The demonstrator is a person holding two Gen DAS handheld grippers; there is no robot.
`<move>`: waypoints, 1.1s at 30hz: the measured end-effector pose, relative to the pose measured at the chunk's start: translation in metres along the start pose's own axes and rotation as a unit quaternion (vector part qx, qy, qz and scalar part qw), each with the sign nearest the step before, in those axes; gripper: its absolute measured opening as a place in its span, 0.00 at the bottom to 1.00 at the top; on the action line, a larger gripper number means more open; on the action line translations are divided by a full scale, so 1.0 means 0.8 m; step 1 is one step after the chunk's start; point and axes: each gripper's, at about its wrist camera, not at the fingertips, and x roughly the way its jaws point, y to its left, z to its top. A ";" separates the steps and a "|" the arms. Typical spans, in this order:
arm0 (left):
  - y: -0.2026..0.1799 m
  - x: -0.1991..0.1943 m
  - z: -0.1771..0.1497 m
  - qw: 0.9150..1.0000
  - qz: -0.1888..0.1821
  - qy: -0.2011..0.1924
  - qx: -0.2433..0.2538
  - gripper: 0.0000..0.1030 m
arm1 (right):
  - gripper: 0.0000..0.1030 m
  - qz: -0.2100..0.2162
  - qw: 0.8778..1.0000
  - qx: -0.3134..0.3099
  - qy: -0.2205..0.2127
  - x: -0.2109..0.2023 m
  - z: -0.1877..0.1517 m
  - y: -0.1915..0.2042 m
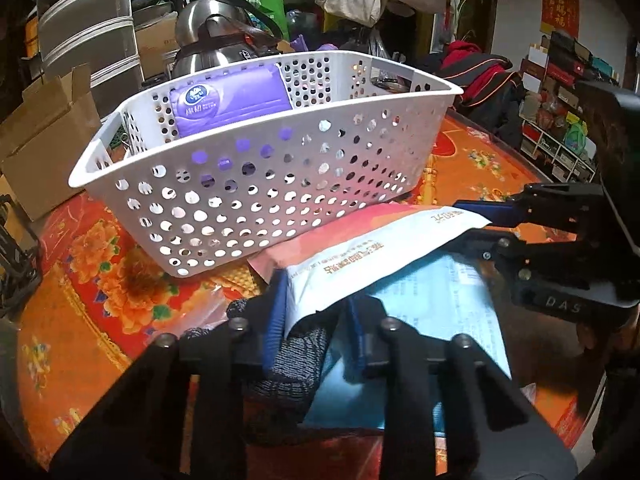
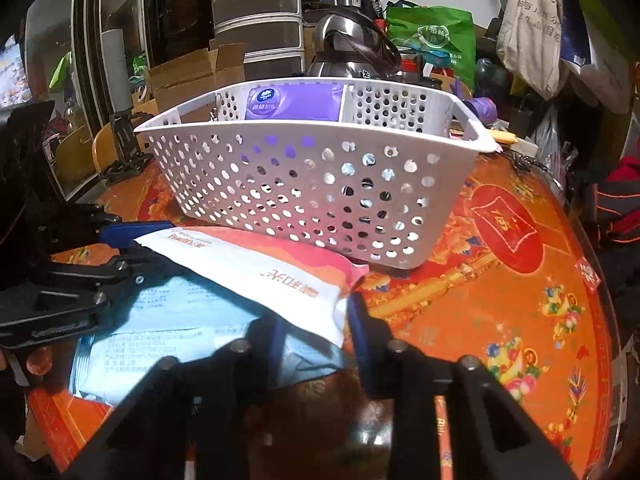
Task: Organize soft objects
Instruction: 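Reach to the white paper packet and grasp its edge with the left tool, then lift the white paper packet into the basket and open the left tool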
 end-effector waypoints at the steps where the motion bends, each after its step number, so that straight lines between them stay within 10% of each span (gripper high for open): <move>1: -0.001 0.000 -0.001 1.000 0.003 0.000 0.002 0.18 | 0.22 -0.002 1.000 -0.001 -0.001 -0.001 0.000 0.001; 33: 0.008 -0.113 0.002 0.994 -0.007 -0.106 -0.020 0.06 | 0.08 -0.025 0.996 -0.030 -0.082 -0.101 0.038 0.043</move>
